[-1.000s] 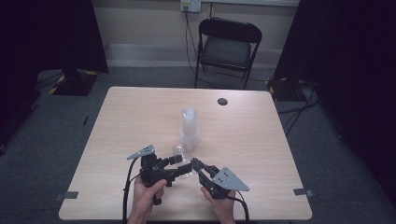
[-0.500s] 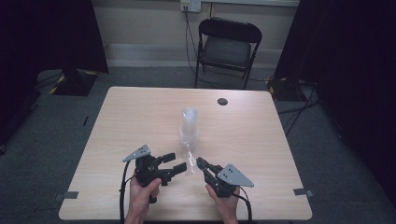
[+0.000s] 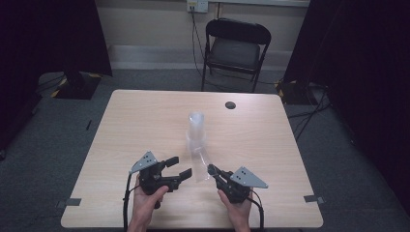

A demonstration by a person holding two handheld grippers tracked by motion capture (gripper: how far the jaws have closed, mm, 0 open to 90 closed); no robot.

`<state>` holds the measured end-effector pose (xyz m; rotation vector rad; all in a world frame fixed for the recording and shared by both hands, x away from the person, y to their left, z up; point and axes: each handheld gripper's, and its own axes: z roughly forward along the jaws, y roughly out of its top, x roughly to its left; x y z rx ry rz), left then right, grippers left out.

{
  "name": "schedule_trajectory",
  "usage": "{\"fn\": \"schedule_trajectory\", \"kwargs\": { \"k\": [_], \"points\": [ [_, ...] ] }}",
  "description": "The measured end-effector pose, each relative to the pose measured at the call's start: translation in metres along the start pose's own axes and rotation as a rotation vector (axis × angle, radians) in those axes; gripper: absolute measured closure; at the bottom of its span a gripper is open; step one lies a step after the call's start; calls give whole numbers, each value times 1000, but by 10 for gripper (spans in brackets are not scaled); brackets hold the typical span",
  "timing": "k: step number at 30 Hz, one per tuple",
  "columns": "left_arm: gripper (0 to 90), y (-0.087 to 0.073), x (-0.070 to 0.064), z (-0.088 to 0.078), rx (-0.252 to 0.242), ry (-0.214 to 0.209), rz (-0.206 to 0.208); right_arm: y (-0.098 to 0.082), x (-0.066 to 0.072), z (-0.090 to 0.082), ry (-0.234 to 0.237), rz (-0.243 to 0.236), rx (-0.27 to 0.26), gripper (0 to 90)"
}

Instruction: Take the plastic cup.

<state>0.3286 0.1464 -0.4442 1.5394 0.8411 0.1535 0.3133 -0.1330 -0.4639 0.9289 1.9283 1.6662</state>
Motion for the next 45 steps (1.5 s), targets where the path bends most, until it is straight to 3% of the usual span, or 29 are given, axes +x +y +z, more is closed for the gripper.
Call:
{"fn": "schedule_trajectory", "kwargs": {
  "k": [3, 7, 12, 18, 21, 25, 30, 39, 45],
  "points": [
    [217, -1, 1, 0, 1, 40, 41, -1, -3, -2, 5, 26, 26, 864],
    [193, -1, 3, -1, 22, 51, 72, -1, -9, -7, 28, 70, 65, 865],
    [208, -2, 5, -1, 64, 28, 107, 3, -16, -12, 28, 98, 105, 866],
    [171, -2, 3, 2, 92, 47, 186, 8, -21, -9, 70, 121, 174, 863],
    [181, -2, 1, 3, 111, 77, 250, 13, -22, -7, 95, 127, 213, 863],
    [182, -3, -1, 6, 118, 90, 296, 20, -23, -5, 115, 121, 255, 864],
    [170, -4, -5, 10, 177, 130, 385, 29, -25, -3, 134, 113, 292, 865],
    [162, -7, -8, 16, 182, 147, 446, 40, -28, -2, 172, 119, 373, 865],
    [168, -10, -9, 18, 198, 161, 496, 43, -26, 5, 193, 111, 464, 864]
  ]
}}
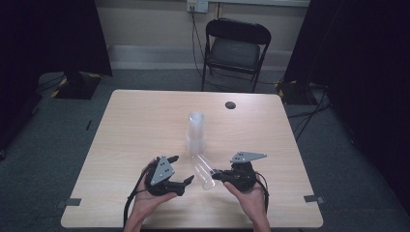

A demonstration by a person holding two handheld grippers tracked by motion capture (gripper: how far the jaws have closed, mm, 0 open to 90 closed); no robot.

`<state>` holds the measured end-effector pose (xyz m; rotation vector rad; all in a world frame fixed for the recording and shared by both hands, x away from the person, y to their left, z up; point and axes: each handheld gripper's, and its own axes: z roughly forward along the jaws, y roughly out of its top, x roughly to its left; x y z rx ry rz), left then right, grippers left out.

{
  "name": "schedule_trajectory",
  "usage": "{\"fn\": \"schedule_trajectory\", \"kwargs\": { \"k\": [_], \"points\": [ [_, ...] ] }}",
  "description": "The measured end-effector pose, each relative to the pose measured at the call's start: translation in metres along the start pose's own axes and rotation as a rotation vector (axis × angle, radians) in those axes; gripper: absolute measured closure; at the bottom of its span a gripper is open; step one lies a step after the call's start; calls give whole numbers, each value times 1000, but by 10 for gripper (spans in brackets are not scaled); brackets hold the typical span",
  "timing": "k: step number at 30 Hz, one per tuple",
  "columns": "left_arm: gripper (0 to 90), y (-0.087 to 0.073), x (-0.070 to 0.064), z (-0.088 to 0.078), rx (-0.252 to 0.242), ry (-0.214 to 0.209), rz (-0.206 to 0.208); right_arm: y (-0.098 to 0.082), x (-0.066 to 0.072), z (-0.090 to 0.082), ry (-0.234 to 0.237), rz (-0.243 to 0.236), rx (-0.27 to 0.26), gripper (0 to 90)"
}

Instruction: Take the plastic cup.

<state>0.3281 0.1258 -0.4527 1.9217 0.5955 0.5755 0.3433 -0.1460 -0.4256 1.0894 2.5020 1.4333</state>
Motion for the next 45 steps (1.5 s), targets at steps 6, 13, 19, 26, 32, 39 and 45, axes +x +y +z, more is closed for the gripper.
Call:
{"fn": "schedule_trajectory", "kwargs": {
  "k": [6, 13, 19, 26, 32, 39, 45],
  "points": [
    [167, 0, -9, 2, 23, -5, 119, 6, 0, 6, 11, -3, 60, 864],
    [147, -1, -23, 5, -12, 107, 241, 13, -1, 9, 6, -1, 121, 865],
    [149, -3, -27, 13, -4, 70, 260, 20, 1, 10, 31, -11, 149, 863],
    [122, -4, -28, 14, 10, 77, 261, 25, 5, 18, 41, -19, 193, 861],
    [158, -4, -27, 14, 0, 48, 240, 27, 7, 19, 20, -26, 180, 859],
    [167, -4, -28, 17, 14, 48, 264, 27, 7, 24, 4, -23, 207, 872],
    [165, -4, -29, 18, 15, 46, 270, 29, 7, 25, -2, -16, 215, 876]
  ]
}}
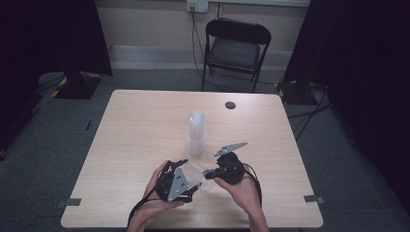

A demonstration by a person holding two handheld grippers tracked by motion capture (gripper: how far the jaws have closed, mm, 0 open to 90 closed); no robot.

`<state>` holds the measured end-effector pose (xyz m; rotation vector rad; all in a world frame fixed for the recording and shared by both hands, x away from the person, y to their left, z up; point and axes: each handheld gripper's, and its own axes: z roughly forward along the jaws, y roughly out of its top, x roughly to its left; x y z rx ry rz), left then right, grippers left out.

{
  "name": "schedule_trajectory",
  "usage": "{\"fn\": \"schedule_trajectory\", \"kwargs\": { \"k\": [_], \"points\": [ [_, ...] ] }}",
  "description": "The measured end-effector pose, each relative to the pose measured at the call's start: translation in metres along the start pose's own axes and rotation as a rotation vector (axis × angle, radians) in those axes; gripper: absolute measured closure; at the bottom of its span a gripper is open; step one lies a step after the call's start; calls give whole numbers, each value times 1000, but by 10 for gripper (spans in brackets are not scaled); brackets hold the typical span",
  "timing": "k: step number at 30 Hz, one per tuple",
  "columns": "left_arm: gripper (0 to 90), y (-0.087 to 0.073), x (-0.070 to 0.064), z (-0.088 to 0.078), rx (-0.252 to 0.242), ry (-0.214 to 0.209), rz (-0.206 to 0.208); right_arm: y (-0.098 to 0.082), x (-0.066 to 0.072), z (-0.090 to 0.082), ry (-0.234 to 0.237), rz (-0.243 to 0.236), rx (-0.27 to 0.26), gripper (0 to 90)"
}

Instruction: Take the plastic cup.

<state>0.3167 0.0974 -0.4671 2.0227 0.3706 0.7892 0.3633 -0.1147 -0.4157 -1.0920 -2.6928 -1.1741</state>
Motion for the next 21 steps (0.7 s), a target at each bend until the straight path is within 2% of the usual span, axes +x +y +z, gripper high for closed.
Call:
{"fn": "schedule_trajectory", "kwargs": {
  "k": [2, 4, 8, 10, 12, 13, 14, 17, 21],
  "points": [
    [172, 0, 1, 1, 12, -1, -2, 0, 0, 0, -7, 0, -4, 854],
    [172, -1, 1, 2, 8, -2, -22, 0, 0, -1, -19, 6, -15, 816],
    [230, -3, 2, 4, 19, -19, -27, 0, 1, -2, -31, 0, -30, 808],
    [241, -3, 1, 5, 17, -15, -25, 0, 1, -2, -36, -1, -35, 832],
    [233, -3, 1, 4, 9, -33, -17, 1, 1, -2, -48, -4, -31, 874],
    [246, -2, 0, 5, 7, -40, -16, 1, 0, -3, -40, -4, -26, 890],
    [235, -2, -1, 5, 10, -28, -12, 1, 0, -2, -28, -3, -25, 895],
    [221, -2, -2, 7, 3, -31, -5, 3, 1, -1, -27, -6, -6, 900],
    [190, 1, -4, 6, 8, -22, 23, 6, 2, 2, -24, -15, 24, 900]
  ]
}}
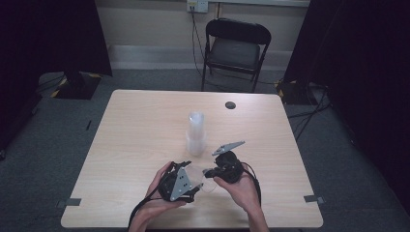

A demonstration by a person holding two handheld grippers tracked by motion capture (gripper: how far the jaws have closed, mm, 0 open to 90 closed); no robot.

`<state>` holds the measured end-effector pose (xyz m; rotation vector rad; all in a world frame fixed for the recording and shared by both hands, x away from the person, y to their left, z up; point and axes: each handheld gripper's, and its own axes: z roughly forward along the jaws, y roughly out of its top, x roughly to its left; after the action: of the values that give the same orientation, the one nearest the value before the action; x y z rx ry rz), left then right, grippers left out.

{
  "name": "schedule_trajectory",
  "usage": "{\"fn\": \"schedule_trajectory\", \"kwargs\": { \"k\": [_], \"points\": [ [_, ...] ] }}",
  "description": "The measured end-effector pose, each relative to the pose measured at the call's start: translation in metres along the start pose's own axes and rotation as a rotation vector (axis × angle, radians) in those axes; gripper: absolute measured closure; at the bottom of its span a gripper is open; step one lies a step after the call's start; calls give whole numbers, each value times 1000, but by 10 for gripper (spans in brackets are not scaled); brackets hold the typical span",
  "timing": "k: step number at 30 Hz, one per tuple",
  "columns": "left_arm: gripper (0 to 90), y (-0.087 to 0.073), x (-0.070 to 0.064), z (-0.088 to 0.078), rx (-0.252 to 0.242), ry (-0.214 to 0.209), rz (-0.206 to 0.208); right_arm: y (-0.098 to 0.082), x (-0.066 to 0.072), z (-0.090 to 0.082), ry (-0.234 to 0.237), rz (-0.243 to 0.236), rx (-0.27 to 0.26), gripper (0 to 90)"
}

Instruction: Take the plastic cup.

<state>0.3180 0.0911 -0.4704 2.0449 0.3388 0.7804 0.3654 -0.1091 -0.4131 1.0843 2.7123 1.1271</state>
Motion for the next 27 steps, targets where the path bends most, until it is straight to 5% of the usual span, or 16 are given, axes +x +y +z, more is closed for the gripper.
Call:
{"fn": "schedule_trajectory", "kwargs": {
  "k": [10, 15, 27],
  "points": [
    [207, 4, -6, 2, 8, -17, 36, 6, -2, 8, 21, 14, 44, 900],
    [188, 6, -9, 3, -10, -39, 18, 7, -4, 12, 19, 30, 63, 897],
    [197, 15, -19, 6, -15, -24, 48, 8, -7, 22, 23, 43, 104, 895]
  ]
}}
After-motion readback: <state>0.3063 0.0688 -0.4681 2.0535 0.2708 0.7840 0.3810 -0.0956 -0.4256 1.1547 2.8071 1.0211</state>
